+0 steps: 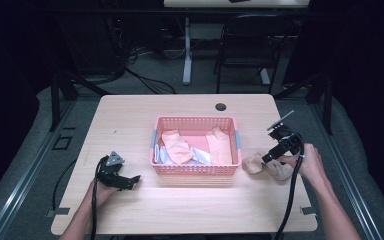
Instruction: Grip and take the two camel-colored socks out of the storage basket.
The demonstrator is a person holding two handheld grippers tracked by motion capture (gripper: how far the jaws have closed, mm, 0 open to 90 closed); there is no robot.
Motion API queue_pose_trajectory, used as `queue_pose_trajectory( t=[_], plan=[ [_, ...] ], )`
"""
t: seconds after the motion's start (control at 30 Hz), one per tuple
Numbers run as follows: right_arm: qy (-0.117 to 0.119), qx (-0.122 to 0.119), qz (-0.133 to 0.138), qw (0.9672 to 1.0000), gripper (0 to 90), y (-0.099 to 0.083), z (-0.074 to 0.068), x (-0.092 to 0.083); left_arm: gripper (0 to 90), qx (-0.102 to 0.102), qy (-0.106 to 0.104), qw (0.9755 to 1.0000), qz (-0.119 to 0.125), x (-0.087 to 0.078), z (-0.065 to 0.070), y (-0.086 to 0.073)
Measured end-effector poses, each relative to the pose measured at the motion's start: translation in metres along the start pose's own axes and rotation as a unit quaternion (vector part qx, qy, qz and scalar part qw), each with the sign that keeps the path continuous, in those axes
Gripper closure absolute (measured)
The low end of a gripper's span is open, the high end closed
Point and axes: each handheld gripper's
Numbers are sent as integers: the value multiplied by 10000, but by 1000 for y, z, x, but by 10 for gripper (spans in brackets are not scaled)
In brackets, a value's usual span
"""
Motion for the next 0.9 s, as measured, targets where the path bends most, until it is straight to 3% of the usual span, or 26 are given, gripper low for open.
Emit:
queue_pose_trajectory(
  t=[0.13, 0.37, 0.5, 0.7, 0.73, 0.9],
  plan=[
    [41, 3, 328, 9995, 102, -8, -6, -13, 2, 0, 0, 10000, 0, 0, 0, 0],
    [83, 13, 675, 9977, 18, -25, -14, -24, 2, -1, 3, 10000, 1, 0, 0, 0],
    [5, -59, 688, 9976, 9, -38, -21, -23, 2, -1, 1, 10000, 0, 0, 0, 0],
    [78, -50, 750, 9971, 2, -64, -34, -9, 2, -1, -1, 10000, -1, 0, 0, 0],
    [-19, -92, 664, 9977, 0, -70, -37, -5, 2, -2, 0, 10000, 0, 0, 0, 0],
    [-38, -139, 491, 9987, 0, -91, -45, 12, 2, -2, -1, 10000, 1, 0, 0, 0]
  ],
)
Point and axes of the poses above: each handheld gripper's, and its own axes: x roughly forward along the jaws, y roughly out of its top, z roughly to its right, and after that the axes turned 5 degrees about -y, right-handed
